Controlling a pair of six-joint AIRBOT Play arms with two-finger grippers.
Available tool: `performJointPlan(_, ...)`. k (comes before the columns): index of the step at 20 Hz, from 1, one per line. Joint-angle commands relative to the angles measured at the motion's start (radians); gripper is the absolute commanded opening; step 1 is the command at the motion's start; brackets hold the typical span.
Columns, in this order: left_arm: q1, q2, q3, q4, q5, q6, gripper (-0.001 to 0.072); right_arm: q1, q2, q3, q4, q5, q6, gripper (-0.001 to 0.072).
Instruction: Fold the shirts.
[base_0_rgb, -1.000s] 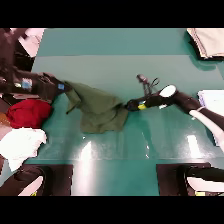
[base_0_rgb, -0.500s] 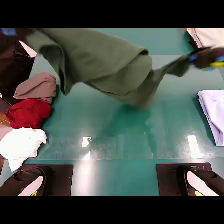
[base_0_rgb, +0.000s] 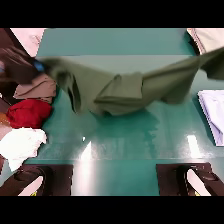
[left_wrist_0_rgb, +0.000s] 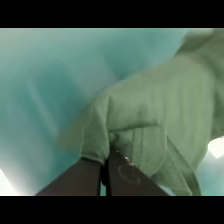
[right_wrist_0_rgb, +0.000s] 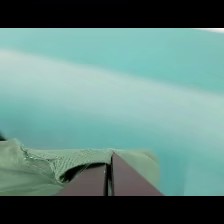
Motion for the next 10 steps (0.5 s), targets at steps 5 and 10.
performJointPlan(5, 0.000, 0.001, -0.670, 0.164, 0.056, -0.008, 0.0424, -0.007, 0.008, -0.325, -0.001, 0.060, 0.000, 0.0014)
performJointPlan(10, 0.000, 0.002, -0.608, 0.043, 0.108, -0.070, 0.0610, -0.007, 0.007, -0.434, 0.002, 0.014, 0.001, 0.0014)
